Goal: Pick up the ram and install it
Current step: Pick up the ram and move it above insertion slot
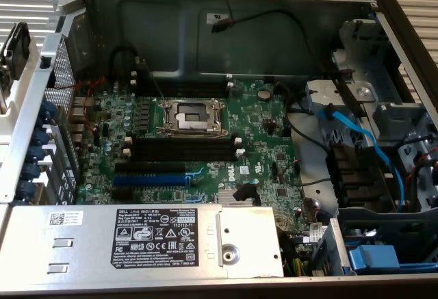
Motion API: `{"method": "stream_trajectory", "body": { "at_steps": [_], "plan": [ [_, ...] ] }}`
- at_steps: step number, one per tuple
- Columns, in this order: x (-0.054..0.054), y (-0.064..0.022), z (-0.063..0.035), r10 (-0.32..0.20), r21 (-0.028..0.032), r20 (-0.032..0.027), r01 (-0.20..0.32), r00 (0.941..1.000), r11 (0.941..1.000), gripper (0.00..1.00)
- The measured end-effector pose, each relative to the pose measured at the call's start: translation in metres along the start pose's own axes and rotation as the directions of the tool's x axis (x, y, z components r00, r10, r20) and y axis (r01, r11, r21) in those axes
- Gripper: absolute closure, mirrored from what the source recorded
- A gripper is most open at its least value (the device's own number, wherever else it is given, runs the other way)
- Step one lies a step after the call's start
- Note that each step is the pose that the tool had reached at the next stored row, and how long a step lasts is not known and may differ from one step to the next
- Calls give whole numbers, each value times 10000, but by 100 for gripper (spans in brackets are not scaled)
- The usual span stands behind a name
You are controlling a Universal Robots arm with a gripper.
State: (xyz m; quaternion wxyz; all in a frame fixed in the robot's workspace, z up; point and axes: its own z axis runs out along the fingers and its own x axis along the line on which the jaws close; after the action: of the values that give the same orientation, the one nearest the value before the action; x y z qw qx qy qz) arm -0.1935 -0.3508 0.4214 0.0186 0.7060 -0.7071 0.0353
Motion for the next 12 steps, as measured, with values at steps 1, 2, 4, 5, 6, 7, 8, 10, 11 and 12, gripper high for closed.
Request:
{"method": "stream_trajectory", "body": {
  "at_steps": [1,2,4,5,6,7,8,10,11,12],
  "plan": [
    [0,-46,1,0,-2,-8,0,10000,10000,87],
    [-1,-91,2,1,-4,-16,-1,10000,10000,87],
    [0,-181,5,-2,-10,-32,2,10000,10000,87],
    [0,-229,5,-2,-15,-43,2,10000,10000,87],
    [0,-272,6,-2,-20,-54,2,10000,10000,87],
    [1,-317,8,-3,-23,-66,3,10000,10000,87],
    [2,-364,9,-4,-26,-76,4,10000,10000,87],
    [3,-458,11,-4,-30,-101,4,9999,10000,87],
    [3,-493,13,-5,-31,-116,5,9999,10000,87],
    [4,-510,18,-4,-31,-122,4,9999,10000,87]
  ]
}}
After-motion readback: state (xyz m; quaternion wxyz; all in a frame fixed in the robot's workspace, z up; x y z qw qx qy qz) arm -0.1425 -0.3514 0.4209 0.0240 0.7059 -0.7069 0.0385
